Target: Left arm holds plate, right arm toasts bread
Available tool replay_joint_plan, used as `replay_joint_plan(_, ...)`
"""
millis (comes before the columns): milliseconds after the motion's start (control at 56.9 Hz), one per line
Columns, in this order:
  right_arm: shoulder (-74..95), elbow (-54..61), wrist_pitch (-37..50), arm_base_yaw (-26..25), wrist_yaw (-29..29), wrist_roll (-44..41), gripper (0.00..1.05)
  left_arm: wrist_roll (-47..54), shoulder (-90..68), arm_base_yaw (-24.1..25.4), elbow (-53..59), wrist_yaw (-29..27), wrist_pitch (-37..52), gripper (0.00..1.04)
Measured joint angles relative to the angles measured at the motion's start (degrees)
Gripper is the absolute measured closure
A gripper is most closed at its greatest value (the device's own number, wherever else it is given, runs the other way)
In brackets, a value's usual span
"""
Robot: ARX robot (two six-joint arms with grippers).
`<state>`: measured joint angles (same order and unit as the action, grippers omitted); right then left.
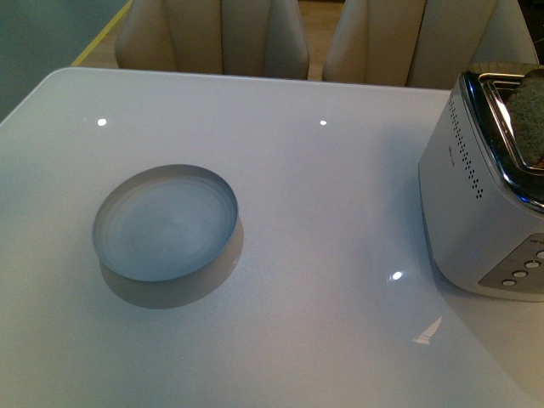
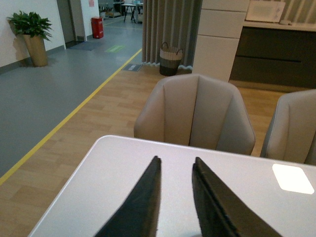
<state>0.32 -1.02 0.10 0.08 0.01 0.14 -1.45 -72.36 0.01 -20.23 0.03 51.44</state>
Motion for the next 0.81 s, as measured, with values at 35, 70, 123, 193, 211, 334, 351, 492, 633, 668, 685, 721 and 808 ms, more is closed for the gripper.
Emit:
replay_joint_plan(35, 0.00, 0.00, 0.00, 0.00, 0.02, 0.00, 0.09, 0.17, 0.96, 0.00, 1.25, -0.02, 0.04, 0.94)
replay_joint_plan(70, 0.00, 0.00, 0.00, 0.00, 0.04, 0.00, 0.09, 0.26, 2.32, 0.00, 2.71, -0.02, 0.07, 1.01)
replay_joint_plan(123, 0.00, 0.00, 0.00, 0.00, 0.02, 0.00, 0.09, 0.42, 4.87, 0.00, 4.96, -0.04, 0.07, 1.02)
replay_joint_plan(193, 0.00, 0.00, 0.00, 0.00, 0.02, 0.00, 0.09, 0.57, 7.43, 0.00, 7.04, -0.04, -0.09, 1.02)
replay_joint_plan(211, 0.00, 0.00, 0.00, 0.00, 0.02, 0.00, 0.09, 0.59, 8.15, 0.00, 7.56, -0.04, -0.17, 1.02)
replay_joint_plan(334, 0.00, 0.00, 0.00, 0.00, 0.02, 0.00, 0.09, 0.63, 12.44, 0.00, 10.51, -0.07, -1.75, 1.02)
replay_joint_plan(351, 0.00, 0.00, 0.00, 0.00, 0.02, 0.00, 0.09, 0.63, 13.16, 0.00, 10.95, -0.07, -2.05, 1.02)
replay_joint_plan(492, 0.00, 0.00, 0.00, 0.00, 0.02, 0.00, 0.09, 0.63, 18.71, 0.00, 13.66, -0.04, -4.94, 1.02)
replay_joint_plan(633, 0.00, 0.00, 0.00, 0.00, 0.02, 0.00, 0.09, 0.66, 23.39, 0.00, 15.82, -0.04, -7.54, 1.02)
replay_joint_plan(668, 0.00, 0.00, 0.00, 0.00, 0.04, 0.00, 0.09, 0.66, 23.63, 0.00, 17.03, -0.04, -5.60, 1.02)
replay_joint_plan(685, 0.00, 0.00, 0.00, 0.00, 0.02, 0.00, 0.09, 0.66, 23.76, 0.00, 17.27, -0.07, -5.49, 1.02)
replay_joint_plan(721, 0.00, 0.00, 0.00, 0.00, 0.02, 0.00, 0.09, 0.68, 24.46, 0.00, 18.05, -0.04, -5.92, 1.02)
replay_joint_plan(808, 0.00, 0.00, 0.00, 0.00, 0.02, 0.00, 0.09, 0.76, 27.76, 0.00, 19.08, -0.04, -9.03, 1.02)
